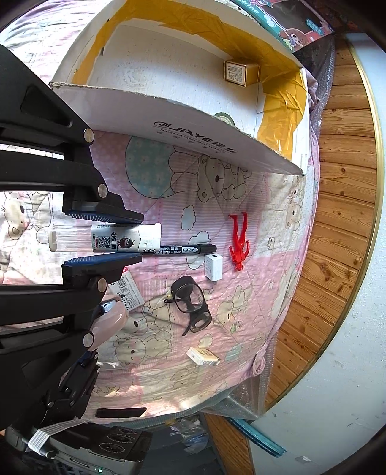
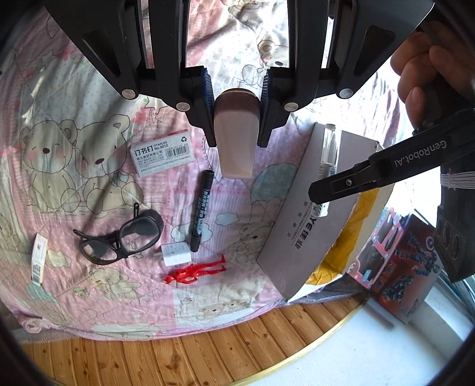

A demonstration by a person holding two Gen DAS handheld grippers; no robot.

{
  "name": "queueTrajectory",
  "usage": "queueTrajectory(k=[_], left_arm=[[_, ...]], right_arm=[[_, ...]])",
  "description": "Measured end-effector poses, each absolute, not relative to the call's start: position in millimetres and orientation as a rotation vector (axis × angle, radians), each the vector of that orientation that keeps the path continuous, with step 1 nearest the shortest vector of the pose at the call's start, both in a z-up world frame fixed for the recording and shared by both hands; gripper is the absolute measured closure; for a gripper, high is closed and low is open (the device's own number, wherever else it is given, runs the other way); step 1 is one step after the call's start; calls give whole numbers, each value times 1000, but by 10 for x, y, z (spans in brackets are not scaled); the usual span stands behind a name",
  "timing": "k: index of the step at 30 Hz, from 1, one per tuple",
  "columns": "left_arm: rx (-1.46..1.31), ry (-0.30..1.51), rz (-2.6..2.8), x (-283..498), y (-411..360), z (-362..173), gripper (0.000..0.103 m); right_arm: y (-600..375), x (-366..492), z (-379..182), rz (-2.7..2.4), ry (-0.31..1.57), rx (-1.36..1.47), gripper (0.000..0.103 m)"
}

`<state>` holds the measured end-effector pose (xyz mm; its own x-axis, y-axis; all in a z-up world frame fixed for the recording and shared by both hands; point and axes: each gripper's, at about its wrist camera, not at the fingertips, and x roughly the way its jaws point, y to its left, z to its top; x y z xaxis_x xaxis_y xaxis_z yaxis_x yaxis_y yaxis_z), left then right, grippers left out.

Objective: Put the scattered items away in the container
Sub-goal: 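Lift the bottle and stapler and carry both toward the white box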

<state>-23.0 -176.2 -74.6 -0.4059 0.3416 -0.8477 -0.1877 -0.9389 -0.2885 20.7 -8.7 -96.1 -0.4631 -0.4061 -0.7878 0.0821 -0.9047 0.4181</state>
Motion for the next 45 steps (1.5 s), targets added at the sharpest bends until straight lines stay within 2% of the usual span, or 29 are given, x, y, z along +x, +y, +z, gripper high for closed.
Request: queueTrajectory(k=[27, 45], left_arm=[[-1369, -309, 2585, -165, -2345, -135, 83], [-1331, -444, 2666, -155, -2807, 42, 83]], right_arm=[[-612, -3, -176, -2440, -244, 1240, 76], [-1028, -150, 210, -2392, -130, 1137, 76]])
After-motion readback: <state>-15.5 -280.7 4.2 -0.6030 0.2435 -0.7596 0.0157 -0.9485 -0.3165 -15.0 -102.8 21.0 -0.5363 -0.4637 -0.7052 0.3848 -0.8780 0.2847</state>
